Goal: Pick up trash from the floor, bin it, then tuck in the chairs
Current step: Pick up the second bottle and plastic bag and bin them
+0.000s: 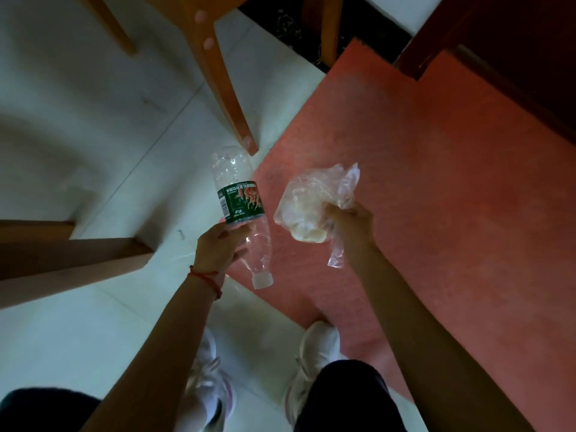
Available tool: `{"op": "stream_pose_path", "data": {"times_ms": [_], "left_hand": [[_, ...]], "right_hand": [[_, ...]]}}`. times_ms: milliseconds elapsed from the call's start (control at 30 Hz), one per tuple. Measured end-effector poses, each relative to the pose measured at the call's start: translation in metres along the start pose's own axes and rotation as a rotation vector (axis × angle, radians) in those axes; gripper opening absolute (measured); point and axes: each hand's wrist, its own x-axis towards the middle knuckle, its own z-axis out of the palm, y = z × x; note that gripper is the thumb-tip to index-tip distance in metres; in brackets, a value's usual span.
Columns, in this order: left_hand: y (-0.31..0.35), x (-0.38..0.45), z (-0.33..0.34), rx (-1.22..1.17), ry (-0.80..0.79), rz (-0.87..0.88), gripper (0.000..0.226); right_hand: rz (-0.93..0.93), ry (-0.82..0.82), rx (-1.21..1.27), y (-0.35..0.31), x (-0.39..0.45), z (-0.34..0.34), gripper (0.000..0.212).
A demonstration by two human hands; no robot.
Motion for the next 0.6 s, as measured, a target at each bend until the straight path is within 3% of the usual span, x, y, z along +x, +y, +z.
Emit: {"op": "stream_pose_path", "data": {"times_ms": [133,467,600], "left_hand": [[0.019,-0.048,-0.010,0.033,-0.035,-0.007,0.029],[0.109,-0.194,-0.043,0.067,-0.159,-0.061,0.018],[0.143,-0.246,-0.057,0.124,-0.183,-0.064,0.030]], "right_hand": [[0.028,0.029,-0.008,-0.025,-0.053,-0.022,0.023],[0.045,0.082,0.009,-0.126,-0.197,-0.070,0.015],[0.056,0.107,0.013,-0.166,-0.251,-0.086,0.010]]}}
